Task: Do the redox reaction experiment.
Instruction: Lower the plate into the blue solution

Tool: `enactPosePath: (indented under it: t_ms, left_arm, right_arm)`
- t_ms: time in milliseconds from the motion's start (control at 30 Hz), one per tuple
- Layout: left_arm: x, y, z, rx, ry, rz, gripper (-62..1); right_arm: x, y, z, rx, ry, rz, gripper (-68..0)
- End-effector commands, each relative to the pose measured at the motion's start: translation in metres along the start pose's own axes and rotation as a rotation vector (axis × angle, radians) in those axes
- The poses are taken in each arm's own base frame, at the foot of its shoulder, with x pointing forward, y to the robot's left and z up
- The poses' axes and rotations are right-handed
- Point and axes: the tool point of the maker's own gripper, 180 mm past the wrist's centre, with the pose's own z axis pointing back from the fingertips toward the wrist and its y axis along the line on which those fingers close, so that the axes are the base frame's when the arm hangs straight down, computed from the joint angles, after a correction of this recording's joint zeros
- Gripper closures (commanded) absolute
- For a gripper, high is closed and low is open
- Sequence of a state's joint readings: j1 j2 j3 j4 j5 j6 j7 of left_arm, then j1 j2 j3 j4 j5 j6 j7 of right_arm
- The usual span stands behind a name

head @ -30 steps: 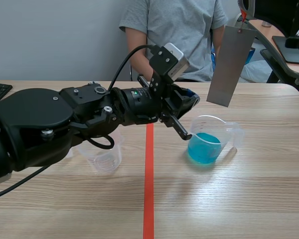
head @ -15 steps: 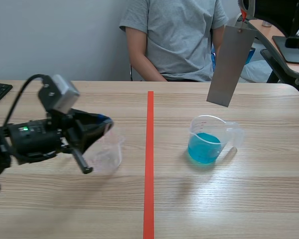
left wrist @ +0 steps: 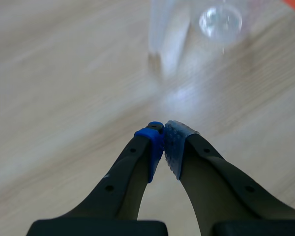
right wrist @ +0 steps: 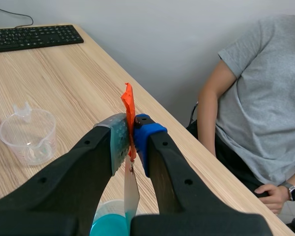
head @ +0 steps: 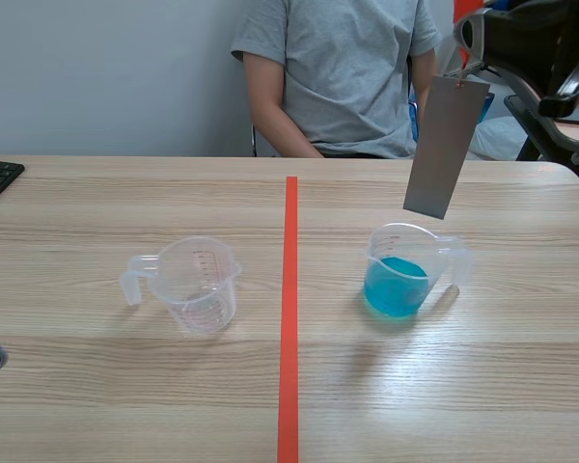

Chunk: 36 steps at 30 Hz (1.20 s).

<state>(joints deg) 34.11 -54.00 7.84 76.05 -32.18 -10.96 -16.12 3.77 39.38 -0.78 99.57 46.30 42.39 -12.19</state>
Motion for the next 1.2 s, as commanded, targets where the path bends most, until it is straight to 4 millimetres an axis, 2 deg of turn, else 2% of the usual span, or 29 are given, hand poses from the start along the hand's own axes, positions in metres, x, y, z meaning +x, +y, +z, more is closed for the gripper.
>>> enactPosePath:
  t_ms: [0,233,467,733,1167]
  left_arm:
    - [-0.007,-0.006,0.006,0.017,-0.004,0.046,-4.7]
    - [-0.064,-0.021,0.055,0.101,0.128,0.176,-4.7]
    - [-0.101,-0.053,0.087,0.112,0.237,0.273,-4.7]
    - [-0.117,-0.072,0.099,0.136,0.279,0.348,-4.6]
    - [-0.126,-0.078,0.106,0.142,0.307,0.368,-4.7]
  right_arm:
    - [0.008,-0.001,0.000,0.004,-0.034,0.015,-1.3]
    - [0.001,0.005,-0.005,0.018,-0.035,0.029,-1.3]
    - [-0.007,0.008,-0.010,0.018,-0.028,0.032,-1.3]
    - [-0.021,0.006,-0.012,0.005,-0.006,0.010,-1.3]
    - [-0.038,-0.005,-0.009,-0.032,-0.007,-0.027,-1.3]
